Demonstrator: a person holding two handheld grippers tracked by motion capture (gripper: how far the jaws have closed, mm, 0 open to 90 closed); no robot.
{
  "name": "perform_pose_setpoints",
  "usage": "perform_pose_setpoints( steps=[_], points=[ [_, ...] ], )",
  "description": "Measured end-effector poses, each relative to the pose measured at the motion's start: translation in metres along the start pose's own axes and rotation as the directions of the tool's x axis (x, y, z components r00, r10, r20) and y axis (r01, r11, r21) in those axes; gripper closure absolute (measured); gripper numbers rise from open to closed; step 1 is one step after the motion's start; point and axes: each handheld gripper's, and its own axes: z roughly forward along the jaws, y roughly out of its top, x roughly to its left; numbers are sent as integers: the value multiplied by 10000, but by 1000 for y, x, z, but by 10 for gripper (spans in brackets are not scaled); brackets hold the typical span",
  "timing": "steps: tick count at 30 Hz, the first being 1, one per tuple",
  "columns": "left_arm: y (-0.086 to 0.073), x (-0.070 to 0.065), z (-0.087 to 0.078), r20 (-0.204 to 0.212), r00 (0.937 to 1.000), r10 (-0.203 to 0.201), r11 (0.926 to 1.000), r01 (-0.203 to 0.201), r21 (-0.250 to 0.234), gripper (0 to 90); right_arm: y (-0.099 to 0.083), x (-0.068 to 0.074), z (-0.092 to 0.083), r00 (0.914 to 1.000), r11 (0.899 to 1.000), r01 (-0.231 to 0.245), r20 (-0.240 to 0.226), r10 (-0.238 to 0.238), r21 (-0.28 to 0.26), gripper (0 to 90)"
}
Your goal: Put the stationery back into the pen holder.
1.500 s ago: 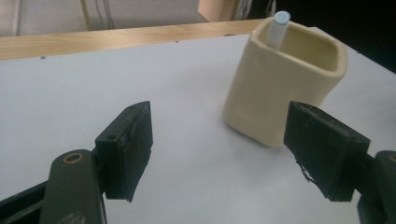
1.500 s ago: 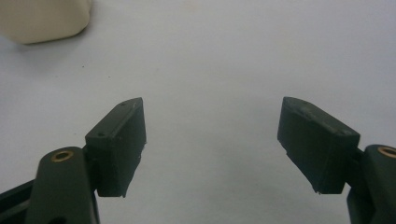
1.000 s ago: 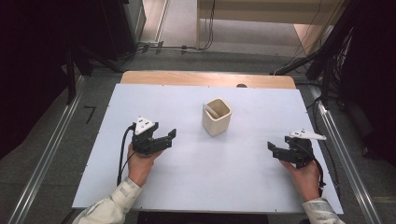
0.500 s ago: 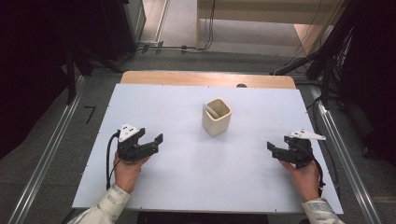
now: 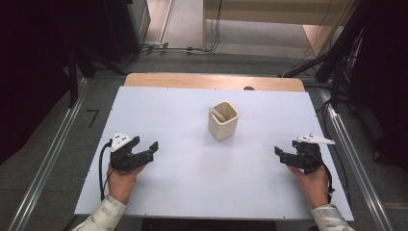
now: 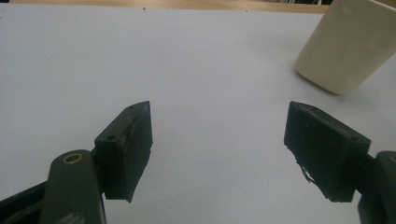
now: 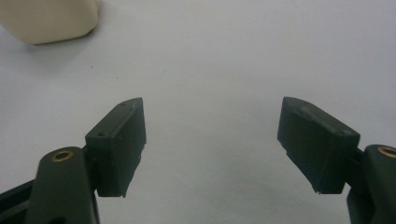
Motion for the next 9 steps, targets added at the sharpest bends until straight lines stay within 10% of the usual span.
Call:
perform_pose_setpoints(
  steps=[9],
  points=[
    [-7,8,-8,-143,9998,-106,9999,107,101,232,3,3,-1,9999,10000,-14,-138,13,-89,217]
  ],
)
